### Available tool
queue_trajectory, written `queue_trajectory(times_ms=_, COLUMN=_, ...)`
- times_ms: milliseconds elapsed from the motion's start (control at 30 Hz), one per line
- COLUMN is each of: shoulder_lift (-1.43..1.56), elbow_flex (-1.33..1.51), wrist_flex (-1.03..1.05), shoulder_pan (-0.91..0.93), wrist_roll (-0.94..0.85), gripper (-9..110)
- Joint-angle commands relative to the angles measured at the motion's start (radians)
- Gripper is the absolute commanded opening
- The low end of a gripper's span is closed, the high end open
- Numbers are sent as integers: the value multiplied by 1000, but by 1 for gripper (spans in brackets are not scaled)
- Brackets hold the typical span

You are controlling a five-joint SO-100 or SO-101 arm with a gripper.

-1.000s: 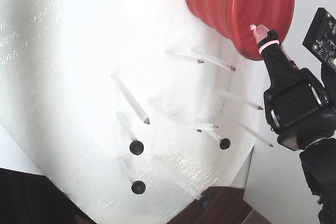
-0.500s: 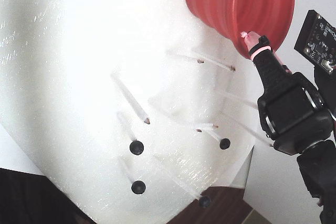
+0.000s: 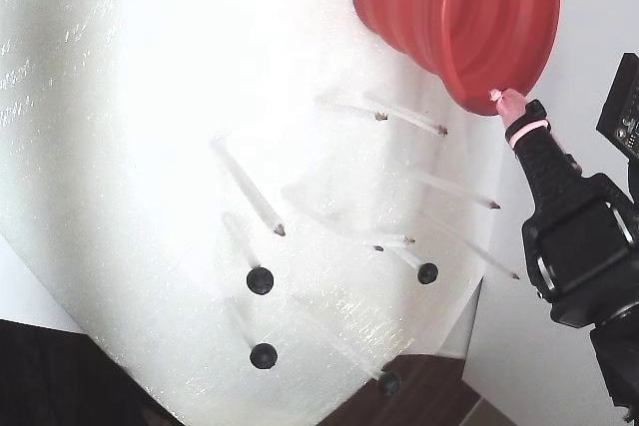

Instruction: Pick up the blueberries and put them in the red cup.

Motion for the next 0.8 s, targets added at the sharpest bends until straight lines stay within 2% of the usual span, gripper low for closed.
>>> queue_trajectory(times_ms=0, shoulder_lift=143, elbow_flex=-8, wrist_flex=9, shoulder_pan=8, wrist_roll=-18, gripper=16)
queue_trajectory(times_ms=767, shoulder_lift=310, elbow_flex=55, wrist_flex=250, shoulder_pan=57, wrist_roll=-44, gripper=16)
